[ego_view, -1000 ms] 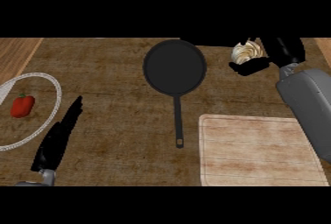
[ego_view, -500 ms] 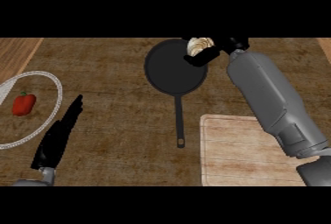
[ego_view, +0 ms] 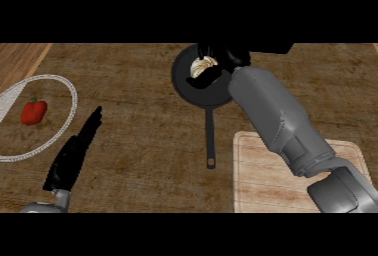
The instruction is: Pick the cupcake from the cutting board and place it in the pan
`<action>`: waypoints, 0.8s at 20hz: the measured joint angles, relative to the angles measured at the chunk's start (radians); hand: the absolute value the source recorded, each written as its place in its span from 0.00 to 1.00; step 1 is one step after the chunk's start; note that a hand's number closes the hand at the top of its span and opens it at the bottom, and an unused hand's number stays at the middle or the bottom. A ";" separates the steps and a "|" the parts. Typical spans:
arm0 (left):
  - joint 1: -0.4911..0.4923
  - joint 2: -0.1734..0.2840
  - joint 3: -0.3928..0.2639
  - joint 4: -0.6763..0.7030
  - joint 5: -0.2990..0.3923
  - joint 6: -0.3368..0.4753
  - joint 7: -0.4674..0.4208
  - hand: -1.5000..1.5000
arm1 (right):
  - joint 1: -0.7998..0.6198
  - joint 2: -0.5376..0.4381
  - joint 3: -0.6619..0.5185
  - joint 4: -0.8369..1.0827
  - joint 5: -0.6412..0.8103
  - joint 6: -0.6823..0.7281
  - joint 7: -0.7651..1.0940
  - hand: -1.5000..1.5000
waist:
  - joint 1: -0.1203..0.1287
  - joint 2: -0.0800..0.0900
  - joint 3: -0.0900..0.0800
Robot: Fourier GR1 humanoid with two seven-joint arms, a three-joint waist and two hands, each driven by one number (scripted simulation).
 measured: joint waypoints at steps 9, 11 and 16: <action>-0.032 -0.011 -0.011 0.009 -0.011 -0.009 -0.003 0.50 | -0.011 0.058 -0.099 0.131 -0.101 0.134 0.037 0.00 | 0.030 0.018 0.001; -0.036 -0.006 -0.008 0.011 -0.010 -0.015 -0.005 0.50 | -0.003 0.062 -0.139 0.137 -0.144 0.151 0.026 0.00 | 0.037 0.020 0.002; -0.039 -0.004 -0.005 0.004 -0.006 -0.022 0.000 0.50 | 0.020 0.067 -0.230 0.106 -0.237 0.099 -0.062 0.00 | 0.041 0.020 0.003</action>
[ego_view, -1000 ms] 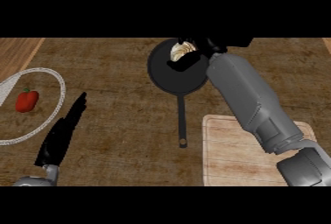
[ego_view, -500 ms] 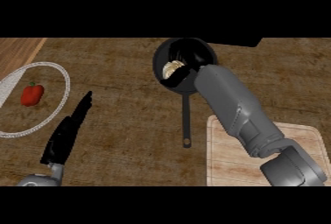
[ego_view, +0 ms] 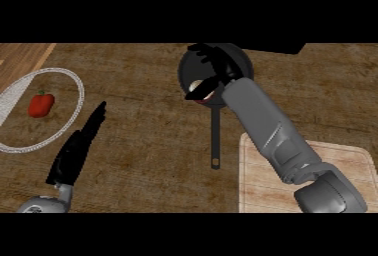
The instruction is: Pick the cupcake from the cutting board and place it in the pan
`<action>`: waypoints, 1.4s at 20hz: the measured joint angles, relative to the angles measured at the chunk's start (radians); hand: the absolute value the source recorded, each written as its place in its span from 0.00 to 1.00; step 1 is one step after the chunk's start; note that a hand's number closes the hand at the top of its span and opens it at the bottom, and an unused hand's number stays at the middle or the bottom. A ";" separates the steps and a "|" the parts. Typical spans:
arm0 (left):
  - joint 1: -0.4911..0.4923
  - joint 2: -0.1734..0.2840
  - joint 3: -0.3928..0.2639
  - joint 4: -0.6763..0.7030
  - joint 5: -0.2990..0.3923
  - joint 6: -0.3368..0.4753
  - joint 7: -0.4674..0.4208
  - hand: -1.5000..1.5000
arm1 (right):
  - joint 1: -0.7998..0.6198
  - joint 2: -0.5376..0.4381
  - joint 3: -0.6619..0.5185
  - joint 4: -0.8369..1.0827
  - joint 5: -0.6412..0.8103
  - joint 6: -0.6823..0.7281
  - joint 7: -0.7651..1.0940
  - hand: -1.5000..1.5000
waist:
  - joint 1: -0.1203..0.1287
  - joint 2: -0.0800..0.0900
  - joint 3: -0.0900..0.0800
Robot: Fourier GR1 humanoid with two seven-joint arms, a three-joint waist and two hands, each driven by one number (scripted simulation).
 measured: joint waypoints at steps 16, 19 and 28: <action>0.026 0.002 0.021 -0.014 -0.001 0.008 0.015 0.50 | 0.034 -0.161 -0.278 -0.049 -0.233 -0.130 -0.154 0.00 | -0.044 -0.011 0.000; 0.033 0.002 0.022 -0.020 -0.003 0.010 0.016 0.50 | 0.074 -0.226 -0.295 -0.047 -0.243 -0.085 -0.221 0.00 | -0.048 -0.011 0.000; 0.047 -0.006 0.036 0.001 -0.007 0.015 -0.001 0.50 | 0.154 -0.417 -0.324 -0.017 -0.253 0.070 -0.335 0.00 | -0.063 -0.016 0.001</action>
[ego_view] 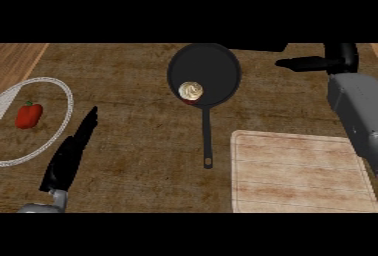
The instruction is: Pick the cupcake from the cutting board and place it in the pan
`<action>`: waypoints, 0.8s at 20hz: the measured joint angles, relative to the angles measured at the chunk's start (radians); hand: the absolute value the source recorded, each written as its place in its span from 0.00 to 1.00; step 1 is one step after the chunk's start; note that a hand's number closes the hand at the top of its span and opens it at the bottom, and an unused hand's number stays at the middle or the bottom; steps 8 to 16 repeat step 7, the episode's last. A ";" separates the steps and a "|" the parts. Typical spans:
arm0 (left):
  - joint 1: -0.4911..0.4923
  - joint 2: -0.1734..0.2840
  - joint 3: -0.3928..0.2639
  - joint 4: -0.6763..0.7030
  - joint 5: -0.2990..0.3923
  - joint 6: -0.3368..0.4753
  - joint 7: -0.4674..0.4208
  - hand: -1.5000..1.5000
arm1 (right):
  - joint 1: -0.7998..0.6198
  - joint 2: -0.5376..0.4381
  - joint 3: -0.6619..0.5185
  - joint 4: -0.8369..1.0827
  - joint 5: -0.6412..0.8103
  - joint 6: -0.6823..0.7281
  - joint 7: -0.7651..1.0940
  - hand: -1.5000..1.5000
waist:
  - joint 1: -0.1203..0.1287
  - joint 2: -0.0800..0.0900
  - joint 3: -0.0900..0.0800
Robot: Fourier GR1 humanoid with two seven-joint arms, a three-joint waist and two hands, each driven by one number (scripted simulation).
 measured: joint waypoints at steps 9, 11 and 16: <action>0.013 -0.002 0.000 -0.016 0.002 -0.009 -0.003 0.50 | 0.040 -0.115 -0.005 0.024 0.005 0.116 -0.051 0.00 | 0.004 -0.002 0.001; 0.013 -0.002 0.000 -0.016 0.002 -0.009 -0.003 0.50 | 0.040 -0.115 -0.005 0.024 0.005 0.116 -0.051 0.00 | 0.004 -0.002 0.001; 0.013 -0.002 0.000 -0.016 0.002 -0.009 -0.003 0.50 | 0.040 -0.115 -0.005 0.024 0.005 0.116 -0.051 0.00 | 0.004 -0.002 0.001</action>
